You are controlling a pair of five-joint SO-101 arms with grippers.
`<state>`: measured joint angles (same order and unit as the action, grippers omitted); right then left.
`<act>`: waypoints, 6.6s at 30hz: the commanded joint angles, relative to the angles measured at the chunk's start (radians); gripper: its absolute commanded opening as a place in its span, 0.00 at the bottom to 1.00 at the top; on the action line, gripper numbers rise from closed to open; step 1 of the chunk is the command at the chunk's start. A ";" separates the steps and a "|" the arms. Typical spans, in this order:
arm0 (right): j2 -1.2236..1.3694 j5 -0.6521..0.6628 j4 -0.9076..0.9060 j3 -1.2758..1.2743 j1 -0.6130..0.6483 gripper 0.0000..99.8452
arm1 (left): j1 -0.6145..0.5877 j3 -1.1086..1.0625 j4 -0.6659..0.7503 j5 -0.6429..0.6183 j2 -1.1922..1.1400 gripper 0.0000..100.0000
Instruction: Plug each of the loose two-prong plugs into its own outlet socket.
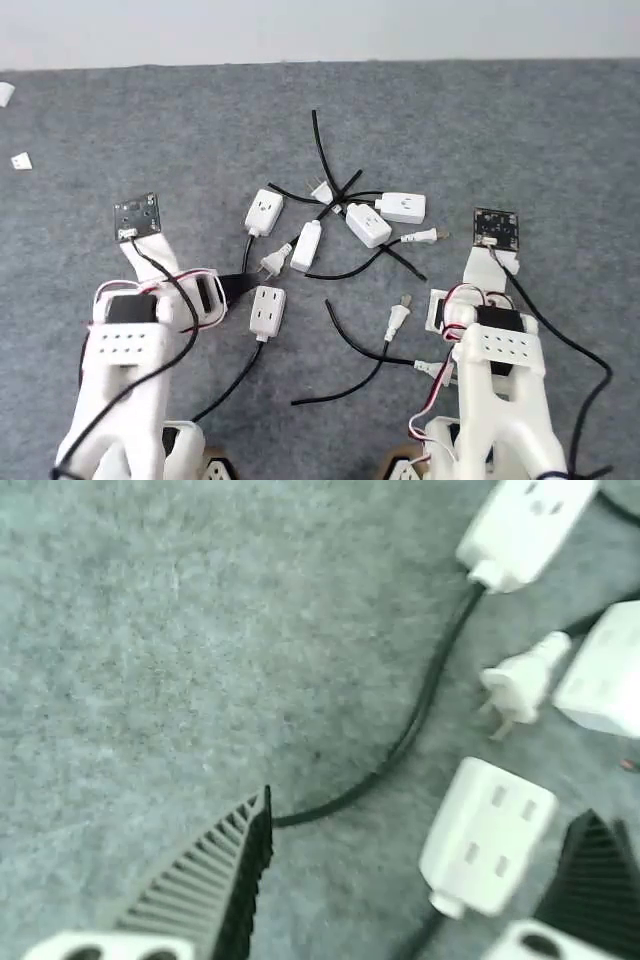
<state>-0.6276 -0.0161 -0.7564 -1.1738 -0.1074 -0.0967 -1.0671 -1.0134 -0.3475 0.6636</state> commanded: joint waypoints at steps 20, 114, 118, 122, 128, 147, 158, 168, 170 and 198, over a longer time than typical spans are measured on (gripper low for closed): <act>-0.174 0.594 -0.443 0.222 0.165 0.10 | -0.063 0.056 0.210 0.054 -0.262 0.42; 0.124 0.516 -0.274 0.311 -0.564 0.01 | -0.097 0.025 0.282 0.058 -0.267 0.42; 0.125 0.552 -0.202 0.249 -0.567 0.01 | -0.097 0.021 0.282 0.058 -0.267 0.42; 0.125 0.557 -0.073 0.193 -0.572 0.01 | -0.097 0.016 0.296 0.058 -0.267 0.42; 0.125 0.557 -0.022 0.155 -0.587 0.01 | -0.098 0.016 0.296 0.058 -0.267 0.42; 0.125 0.669 0.199 0.055 -0.736 0.01 | -0.097 0.016 0.296 0.058 -0.267 0.42; 0.116 0.664 0.262 0.060 -0.653 0.01 | -0.097 0.016 0.296 0.058 -0.267 0.42; 0.127 0.686 0.189 0.127 -0.644 0.13 | -0.097 0.016 0.299 0.058 -0.267 0.42; 0.145 0.726 0.137 0.164 -0.625 0.15 | -0.097 0.016 0.299 0.058 -0.267 0.42; 0.561 0.852 0.058 0.446 -0.618 0.11 | -0.097 0.016 0.302 0.058 -0.267 0.42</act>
<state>-0.0660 0.8048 -0.7012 -0.7733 -0.7304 -0.1887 -1.0595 -0.7388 -0.3015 0.3920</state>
